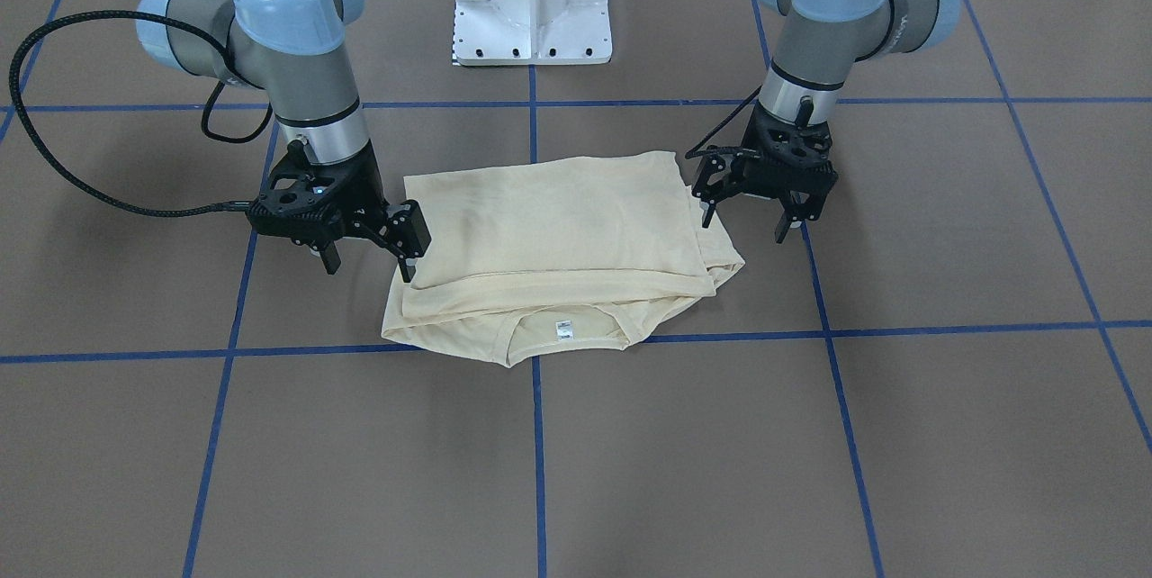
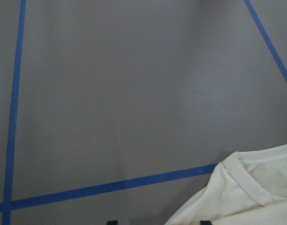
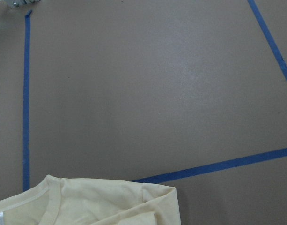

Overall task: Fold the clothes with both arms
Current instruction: 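Release the hem and raise both grippers away from the folded shirt, then grasp the folded shirt's edge with the left gripper and drag it farther away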

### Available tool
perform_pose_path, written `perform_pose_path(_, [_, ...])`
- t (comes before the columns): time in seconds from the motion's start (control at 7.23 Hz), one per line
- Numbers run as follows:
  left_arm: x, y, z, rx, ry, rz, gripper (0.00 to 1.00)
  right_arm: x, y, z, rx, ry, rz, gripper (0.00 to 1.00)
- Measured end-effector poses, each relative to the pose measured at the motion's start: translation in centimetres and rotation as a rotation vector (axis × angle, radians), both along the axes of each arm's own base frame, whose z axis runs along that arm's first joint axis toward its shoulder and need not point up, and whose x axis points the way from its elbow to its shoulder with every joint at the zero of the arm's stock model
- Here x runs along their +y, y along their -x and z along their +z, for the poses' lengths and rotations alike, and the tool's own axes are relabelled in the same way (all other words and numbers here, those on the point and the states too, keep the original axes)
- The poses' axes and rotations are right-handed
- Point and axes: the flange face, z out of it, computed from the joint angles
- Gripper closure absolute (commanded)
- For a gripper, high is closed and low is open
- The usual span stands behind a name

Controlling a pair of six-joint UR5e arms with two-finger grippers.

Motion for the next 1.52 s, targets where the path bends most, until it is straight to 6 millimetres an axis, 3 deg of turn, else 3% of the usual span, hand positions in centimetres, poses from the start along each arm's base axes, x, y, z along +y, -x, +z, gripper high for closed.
perform_pose_path(0.28, [5.9,-2.5,2.9,0.090,0.074,0.033,0.03,0.4,-0.7,0.2,-0.004,-0.010,-0.005,0.00])
perform_pose_path(0.41, [8.6,-4.4,3.5,0.119,0.106,0.040,0.17,0.5,-0.7,0.3,-0.004,-0.012,-0.004,0.00])
perform_pose_path(0.55, [11.0,-6.3,3.6,0.141,0.143,0.035,0.39,0.5,-0.7,0.2,-0.004,-0.013,-0.003,0.00])
perform_pose_path(0.69, [12.4,-7.4,3.5,0.154,0.168,0.034,0.41,0.5,-0.7,0.2,-0.004,-0.014,-0.003,0.00])
perform_pose_path(0.97, [13.1,-9.0,3.3,0.161,0.183,0.037,0.51,0.5,-0.7,0.2,-0.005,-0.015,-0.003,0.00])
perform_pose_path(1.11, [12.9,-10.0,3.2,0.161,0.185,0.038,0.79,0.5,-0.7,0.2,-0.005,-0.015,-0.003,0.00])
perform_pose_path(1.24, [12.7,-10.7,3.1,0.160,0.186,0.039,1.00,0.5,-0.7,0.1,-0.005,-0.014,-0.002,0.00])
perform_pose_path(1.52, [12.7,-10.9,3.0,0.159,0.186,0.045,1.00,0.5,-0.6,0.1,-0.006,-0.014,-0.003,0.00])
